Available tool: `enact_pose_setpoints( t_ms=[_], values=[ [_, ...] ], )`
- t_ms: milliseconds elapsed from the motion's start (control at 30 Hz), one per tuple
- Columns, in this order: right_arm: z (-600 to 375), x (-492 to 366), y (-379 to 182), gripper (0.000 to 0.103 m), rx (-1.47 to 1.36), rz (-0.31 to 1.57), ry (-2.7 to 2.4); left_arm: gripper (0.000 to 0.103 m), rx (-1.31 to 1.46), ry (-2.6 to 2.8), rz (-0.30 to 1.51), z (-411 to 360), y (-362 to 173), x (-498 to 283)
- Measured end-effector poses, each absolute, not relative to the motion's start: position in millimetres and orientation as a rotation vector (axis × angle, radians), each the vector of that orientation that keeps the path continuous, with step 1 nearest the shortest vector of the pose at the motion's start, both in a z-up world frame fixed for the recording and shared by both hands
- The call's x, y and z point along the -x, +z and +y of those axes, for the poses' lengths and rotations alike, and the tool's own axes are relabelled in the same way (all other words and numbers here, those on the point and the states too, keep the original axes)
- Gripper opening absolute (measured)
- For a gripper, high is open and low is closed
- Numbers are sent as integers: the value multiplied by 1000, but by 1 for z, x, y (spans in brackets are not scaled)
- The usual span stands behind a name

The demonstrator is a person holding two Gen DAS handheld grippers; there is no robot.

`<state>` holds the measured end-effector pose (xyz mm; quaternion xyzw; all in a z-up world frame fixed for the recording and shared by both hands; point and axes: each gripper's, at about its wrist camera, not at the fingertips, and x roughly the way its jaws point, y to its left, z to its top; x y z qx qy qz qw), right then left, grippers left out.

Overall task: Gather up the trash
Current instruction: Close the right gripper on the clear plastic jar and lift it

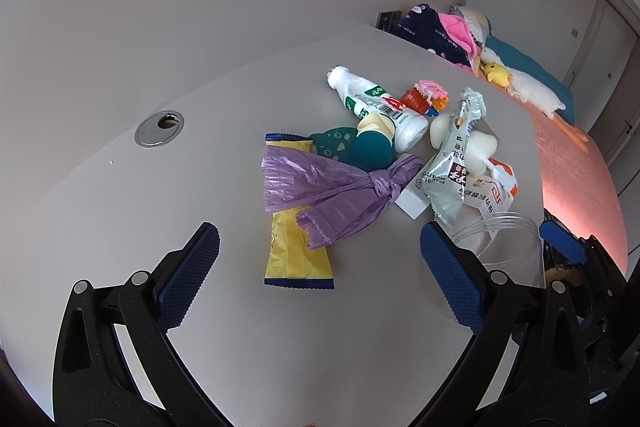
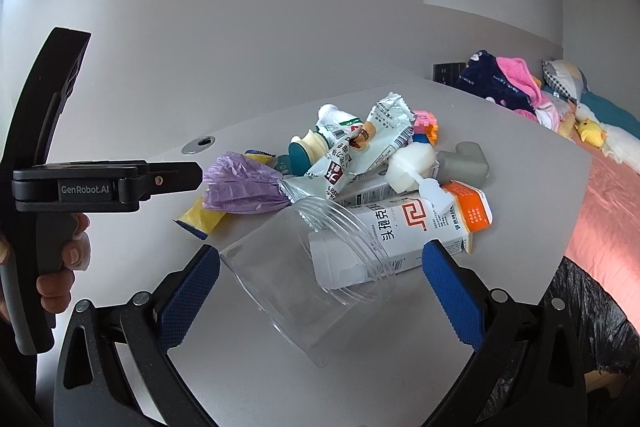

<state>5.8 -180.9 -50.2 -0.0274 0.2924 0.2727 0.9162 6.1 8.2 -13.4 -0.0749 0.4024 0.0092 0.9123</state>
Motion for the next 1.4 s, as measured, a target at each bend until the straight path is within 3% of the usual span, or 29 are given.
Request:
enact_pose_setpoints(
  t_ms=[100,267,1400],
  values=[
    [-177,-5,-54,99,81,613,562,97,157,21,832,8,-13,-6],
    [-177,-4,-57,77,82,632,554,97,157,18,827,7,-13,-5],
    [-249,7,-27,74,-140,561,540,97,88,-37,805,-34,2,-18]
  ],
)
